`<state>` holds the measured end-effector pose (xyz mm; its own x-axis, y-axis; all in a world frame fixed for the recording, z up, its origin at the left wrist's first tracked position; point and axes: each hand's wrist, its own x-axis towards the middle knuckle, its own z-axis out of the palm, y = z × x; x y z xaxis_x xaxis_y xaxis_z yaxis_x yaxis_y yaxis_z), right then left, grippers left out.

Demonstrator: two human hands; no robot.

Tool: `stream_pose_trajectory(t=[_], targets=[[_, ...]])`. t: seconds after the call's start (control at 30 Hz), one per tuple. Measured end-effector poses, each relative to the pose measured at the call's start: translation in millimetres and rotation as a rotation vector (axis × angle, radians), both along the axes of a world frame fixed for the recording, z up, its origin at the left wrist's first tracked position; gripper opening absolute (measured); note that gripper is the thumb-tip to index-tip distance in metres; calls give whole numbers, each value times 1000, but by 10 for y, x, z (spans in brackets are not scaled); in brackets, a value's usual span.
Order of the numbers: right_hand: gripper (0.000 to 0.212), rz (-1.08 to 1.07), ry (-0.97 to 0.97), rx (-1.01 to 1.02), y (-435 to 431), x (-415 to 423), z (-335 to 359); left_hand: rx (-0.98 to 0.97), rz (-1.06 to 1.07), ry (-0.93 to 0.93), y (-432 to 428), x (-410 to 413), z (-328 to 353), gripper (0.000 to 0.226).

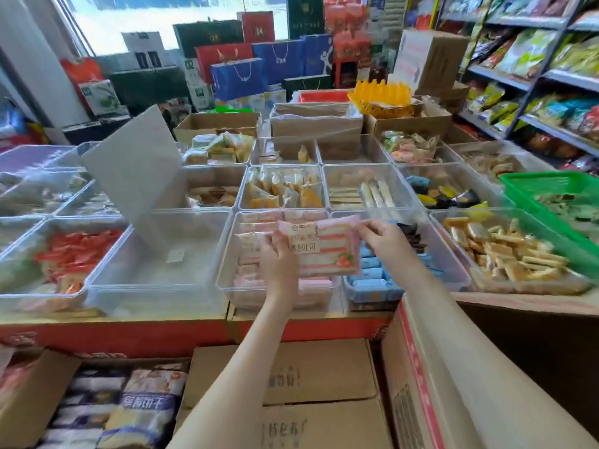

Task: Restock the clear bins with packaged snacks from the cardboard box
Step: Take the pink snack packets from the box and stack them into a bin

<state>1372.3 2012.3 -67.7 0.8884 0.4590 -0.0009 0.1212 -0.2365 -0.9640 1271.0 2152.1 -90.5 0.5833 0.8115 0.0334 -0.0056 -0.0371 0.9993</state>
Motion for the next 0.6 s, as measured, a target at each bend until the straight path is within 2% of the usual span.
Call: stream_pose_trajectory(t=[0.13,0.27,0.43,0.6], targets=[[22,-96,-12,-197,621,387,-409,143,-35,316,660,297,-248,26],[27,-209,23,-360,978,702,-884,195,-128,525,1101,702,-677,28],[24,-278,11,-513,1192,941,-1223,100,-240,556,1252,1085,-1039,29],[27,-280,94,-596,1341,1092,-1411,-44,-379,496,1204,1260,-1024,51]])
